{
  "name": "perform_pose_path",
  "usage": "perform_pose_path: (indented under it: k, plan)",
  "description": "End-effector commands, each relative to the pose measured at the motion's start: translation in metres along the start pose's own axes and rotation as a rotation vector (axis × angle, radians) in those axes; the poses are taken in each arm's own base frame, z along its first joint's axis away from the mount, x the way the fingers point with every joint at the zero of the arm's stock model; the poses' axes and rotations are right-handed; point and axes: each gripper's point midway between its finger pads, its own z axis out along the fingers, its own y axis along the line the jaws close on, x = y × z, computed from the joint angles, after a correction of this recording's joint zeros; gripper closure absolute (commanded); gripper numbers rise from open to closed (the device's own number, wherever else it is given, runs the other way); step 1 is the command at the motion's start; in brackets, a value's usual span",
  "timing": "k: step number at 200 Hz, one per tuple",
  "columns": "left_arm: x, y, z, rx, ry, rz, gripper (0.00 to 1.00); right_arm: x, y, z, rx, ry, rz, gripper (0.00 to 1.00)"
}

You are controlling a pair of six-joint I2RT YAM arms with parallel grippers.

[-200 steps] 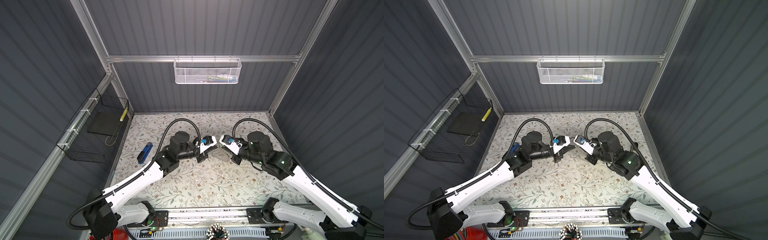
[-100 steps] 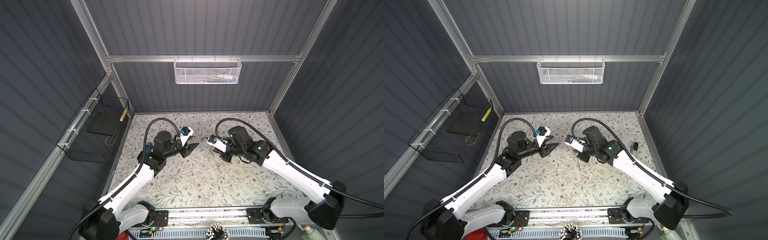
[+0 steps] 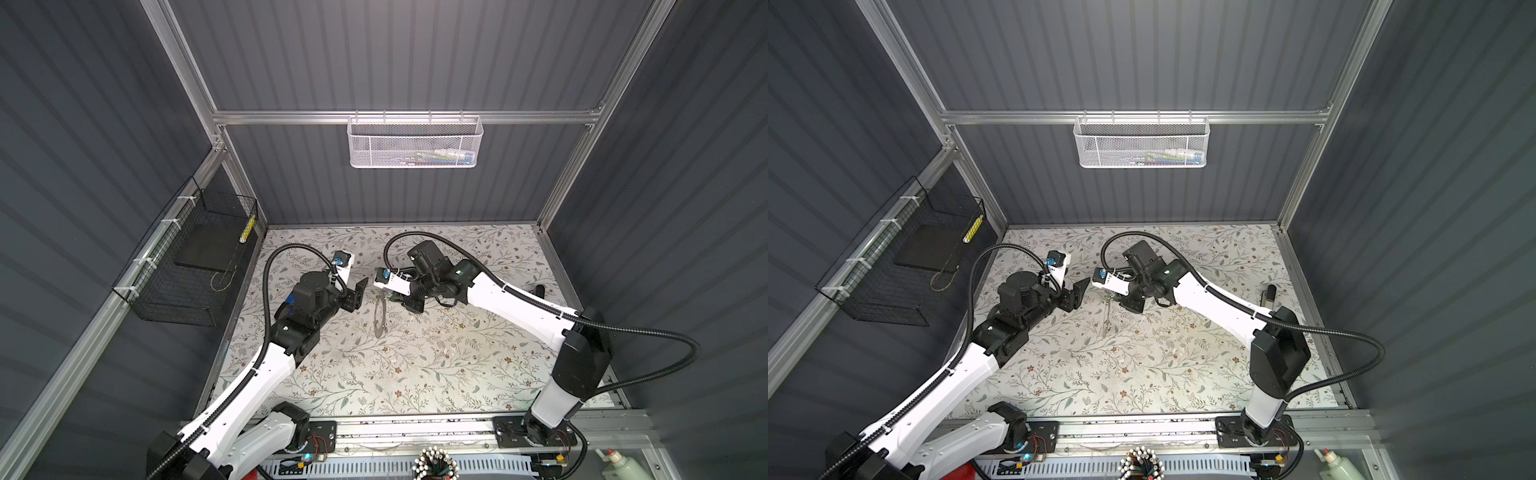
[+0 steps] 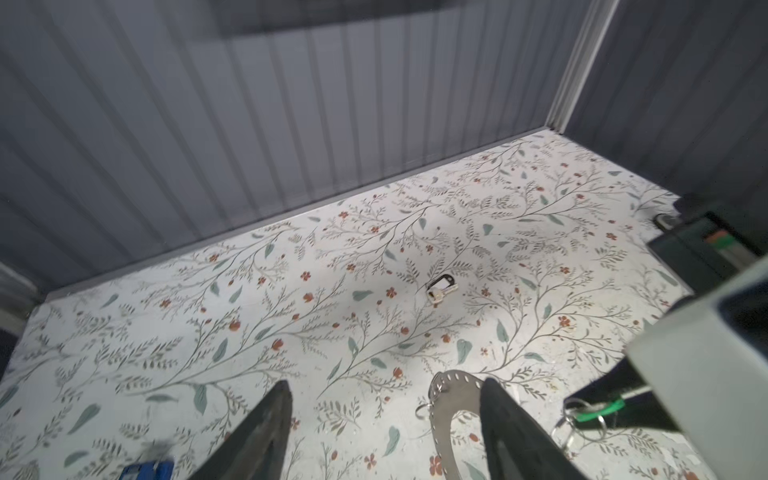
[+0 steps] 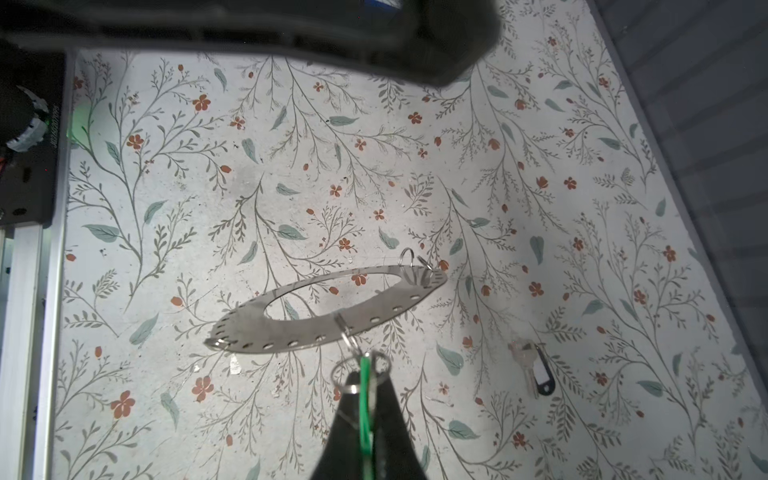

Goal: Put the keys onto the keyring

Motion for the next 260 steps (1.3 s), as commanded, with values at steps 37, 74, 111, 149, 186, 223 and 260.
perform_pose_path:
  k: [37,74,111,149,186,223,260]
  plan:
    - [0.017,0.012,0.010,-0.064,0.058,-0.068,0.28,0.078,-0.001,0.030,-0.037,0.107,0.119,0.98]
    - [0.013,0.003,0.015,-0.012,0.069,-0.057,0.29,0.132,-0.003,0.025,0.008,0.226,0.185,0.97]
    - [0.021,-0.001,0.031,0.011,0.101,-0.042,0.29,0.179,0.001,0.020,0.016,0.353,0.229,0.95]
    - [0.014,-0.013,0.048,0.081,0.125,-0.019,0.29,0.210,-0.002,0.016,0.021,0.439,0.270,0.93]
    - [0.014,-0.018,0.068,0.112,0.134,0.031,0.29,0.226,-0.003,0.010,0.017,0.498,0.290,0.90]
    - [0.019,-0.024,0.091,0.151,0.142,0.090,0.29,0.242,-0.003,0.007,0.015,0.585,0.322,0.87]
    - [0.021,-0.028,0.112,0.177,0.175,0.117,0.28,0.247,-0.004,-0.003,0.000,0.630,0.342,0.74]
